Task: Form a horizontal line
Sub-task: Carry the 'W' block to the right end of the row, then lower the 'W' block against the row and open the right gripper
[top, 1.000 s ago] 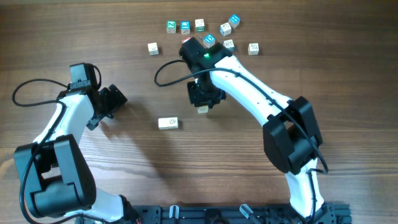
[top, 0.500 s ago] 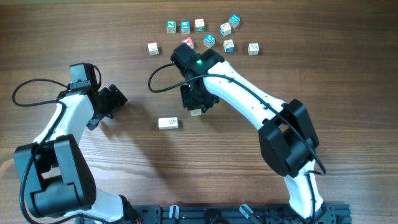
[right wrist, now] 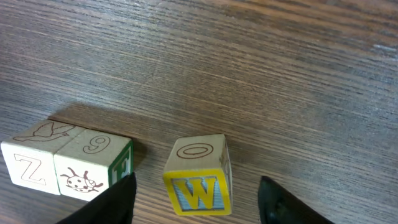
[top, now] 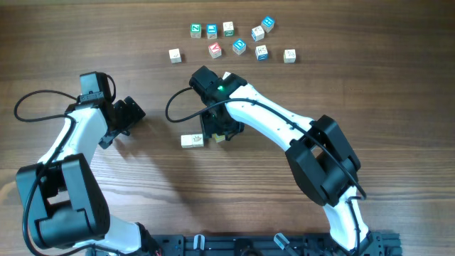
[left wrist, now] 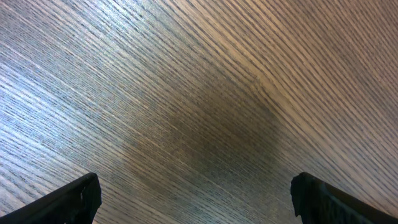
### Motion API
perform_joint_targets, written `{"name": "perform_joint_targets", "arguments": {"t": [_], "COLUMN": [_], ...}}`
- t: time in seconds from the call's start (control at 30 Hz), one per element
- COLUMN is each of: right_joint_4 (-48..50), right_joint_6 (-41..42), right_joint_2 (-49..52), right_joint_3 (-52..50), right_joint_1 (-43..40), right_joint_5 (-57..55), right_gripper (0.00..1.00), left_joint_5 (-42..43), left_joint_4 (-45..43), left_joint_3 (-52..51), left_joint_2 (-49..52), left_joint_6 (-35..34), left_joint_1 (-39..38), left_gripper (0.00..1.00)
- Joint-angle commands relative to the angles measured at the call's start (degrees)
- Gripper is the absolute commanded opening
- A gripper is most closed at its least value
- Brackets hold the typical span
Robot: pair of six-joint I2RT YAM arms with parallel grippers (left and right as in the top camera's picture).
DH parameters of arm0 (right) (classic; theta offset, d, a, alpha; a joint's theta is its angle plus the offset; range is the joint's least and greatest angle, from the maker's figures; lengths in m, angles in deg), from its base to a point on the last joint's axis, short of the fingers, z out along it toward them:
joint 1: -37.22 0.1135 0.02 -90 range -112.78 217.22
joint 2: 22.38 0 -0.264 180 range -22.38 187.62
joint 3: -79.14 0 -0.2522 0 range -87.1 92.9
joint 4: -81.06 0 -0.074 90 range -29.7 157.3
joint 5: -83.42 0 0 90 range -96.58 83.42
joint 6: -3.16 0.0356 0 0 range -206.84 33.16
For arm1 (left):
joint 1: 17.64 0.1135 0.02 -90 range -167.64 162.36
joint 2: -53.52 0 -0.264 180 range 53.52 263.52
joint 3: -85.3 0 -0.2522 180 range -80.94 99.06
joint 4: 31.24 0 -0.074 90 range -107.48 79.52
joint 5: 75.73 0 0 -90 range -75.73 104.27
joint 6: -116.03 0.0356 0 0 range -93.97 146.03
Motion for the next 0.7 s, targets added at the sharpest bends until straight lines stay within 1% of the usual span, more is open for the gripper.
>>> {"name": "perform_joint_targets", "arguments": {"t": [0.0,0.07,0.17,0.2,0.23,0.3,0.37,0.4,0.47,0.57,0.67], "right_joint_4": [2.1,4.0,4.3,3.4,2.8,2.2,1.3,0.1,-1.8,-0.4,1.8], "right_joint_6": [3.5,4.0,6.2,6.2,6.0,5.5,2.6,2.6,3.1,4.9,4.5], "right_joint_2": [-0.7,-0.7,-0.7,-0.7,-0.7,-0.7,-0.7,-0.7,-0.7,-0.7,-0.7], "right_joint_3": [-0.7,-0.7,-0.7,-0.7,-0.8,-0.8,-0.8,-0.8,-1.4,-4.9,-6.0], "right_joint_1": [0.2,-0.2,-2.4,-3.3,-3.8,-4.1,-4.1,-4.1,-4.1,-4.1,-4.1], "right_joint_5": [-5.5,-7.0,-8.1,-8.1,-7.7,-6.2,-3.1,-2.9,-2.9,-0.6,3.3], "right_gripper": [0.68,0.66,0.56,0.5,0.4,0.34,0.25,0.15,0.06,0.05,0.06], "left_joint_5": [-0.2,-0.2,-0.2,-0.2,-0.2,-0.2,-0.2,-0.2,-0.2,-0.2,-0.2], "left_joint_4": [0.0,0.0,0.0,0.0,0.0,0.0,0.0,0.0,0.0,0.0,0.0], "left_joint_3": [0.6,0.6,0.6,0.6,0.6,0.6,0.6,0.6,0.6,0.6,0.6], "left_joint_2": [0.3,0.3,0.3,0.3,0.3,0.3,0.3,0.3,0.3,0.3,0.3], "left_joint_6": [0.7,0.7,0.7,0.7,0.7,0.7,0.7,0.7,0.7,0.7,0.7], "left_joint_1": [0.1,0.1,0.1,0.1,0.1,0.1,0.1,0.1,0.1,0.1,0.1], "left_gripper": [1.0,1.0,1.0,1.0,1.0,1.0,1.0,1.0,1.0,1.0,1.0]}}
